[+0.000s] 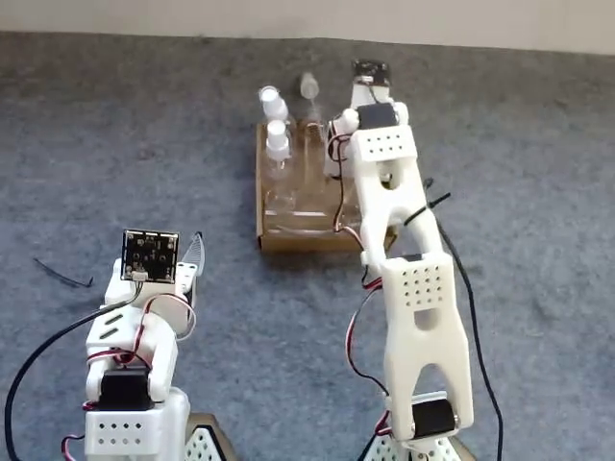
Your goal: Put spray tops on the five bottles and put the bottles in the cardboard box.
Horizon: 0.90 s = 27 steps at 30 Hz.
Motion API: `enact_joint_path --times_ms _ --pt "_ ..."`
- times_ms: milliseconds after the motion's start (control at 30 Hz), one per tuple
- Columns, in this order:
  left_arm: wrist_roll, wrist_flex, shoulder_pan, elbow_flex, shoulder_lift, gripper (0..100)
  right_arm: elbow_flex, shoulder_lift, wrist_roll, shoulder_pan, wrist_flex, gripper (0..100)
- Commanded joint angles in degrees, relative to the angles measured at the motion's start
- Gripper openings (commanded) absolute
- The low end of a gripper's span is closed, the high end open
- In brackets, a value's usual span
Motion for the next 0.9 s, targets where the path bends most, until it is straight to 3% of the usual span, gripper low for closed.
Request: enact_joint_path --times_ms 0,133,333,633,867 --pt "0.18 -1.58 -0.40 -0.22 -0.48 17 -3.47 0.84 -0.35 1.10 0.31 21.7" --pt "0.18 -1.58 -0.40 -0.22 -0.48 17 -7.34 1.45 -0.35 1.63 0.40 19.3" --pt "0.18 -1.58 -0.40 -0.22 -0.48 17 -12.53 1.45 -0.26 4.00 -0.31 0.2" --pt "0.18 -1.76 -0.48 -0.13 -0.48 17 -19.74 1.45 -0.26 8.31 0.31 0.5" --pt "0.09 -3.87 -0.48 1.54 -0.48 17 -37.49 1.54 2.81 8.66 9.36 0.5"
